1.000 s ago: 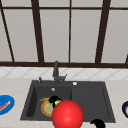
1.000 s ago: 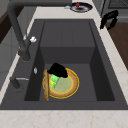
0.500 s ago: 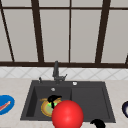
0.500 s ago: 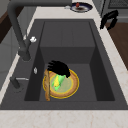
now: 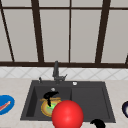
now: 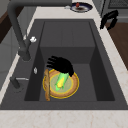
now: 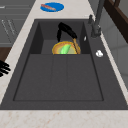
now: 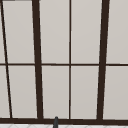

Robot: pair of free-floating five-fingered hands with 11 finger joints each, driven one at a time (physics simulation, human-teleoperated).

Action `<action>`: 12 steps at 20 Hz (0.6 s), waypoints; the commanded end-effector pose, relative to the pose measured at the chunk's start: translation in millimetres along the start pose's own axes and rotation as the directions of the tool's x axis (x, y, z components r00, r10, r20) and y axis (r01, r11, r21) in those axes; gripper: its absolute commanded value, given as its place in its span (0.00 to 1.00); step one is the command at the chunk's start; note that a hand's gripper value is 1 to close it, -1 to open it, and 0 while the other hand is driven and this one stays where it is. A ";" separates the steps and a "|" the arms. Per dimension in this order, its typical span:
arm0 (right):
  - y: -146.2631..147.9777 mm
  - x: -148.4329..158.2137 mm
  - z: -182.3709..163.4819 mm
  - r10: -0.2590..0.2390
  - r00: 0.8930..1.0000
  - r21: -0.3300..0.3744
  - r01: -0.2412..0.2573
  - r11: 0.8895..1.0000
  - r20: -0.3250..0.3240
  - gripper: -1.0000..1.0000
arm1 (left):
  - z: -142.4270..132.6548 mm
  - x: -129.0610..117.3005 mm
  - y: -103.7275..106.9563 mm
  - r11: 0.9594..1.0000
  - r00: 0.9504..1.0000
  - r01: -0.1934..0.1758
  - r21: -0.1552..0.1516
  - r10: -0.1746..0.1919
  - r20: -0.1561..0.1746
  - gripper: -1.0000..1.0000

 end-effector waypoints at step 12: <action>0.0 0.0 0.0 0.000 1.000 0.000 0.000 1.000 0.000 0.50 | 23.1 52.2 25.8 1.000 0.994 0.020 -0.018 -0.022 -0.109 0.00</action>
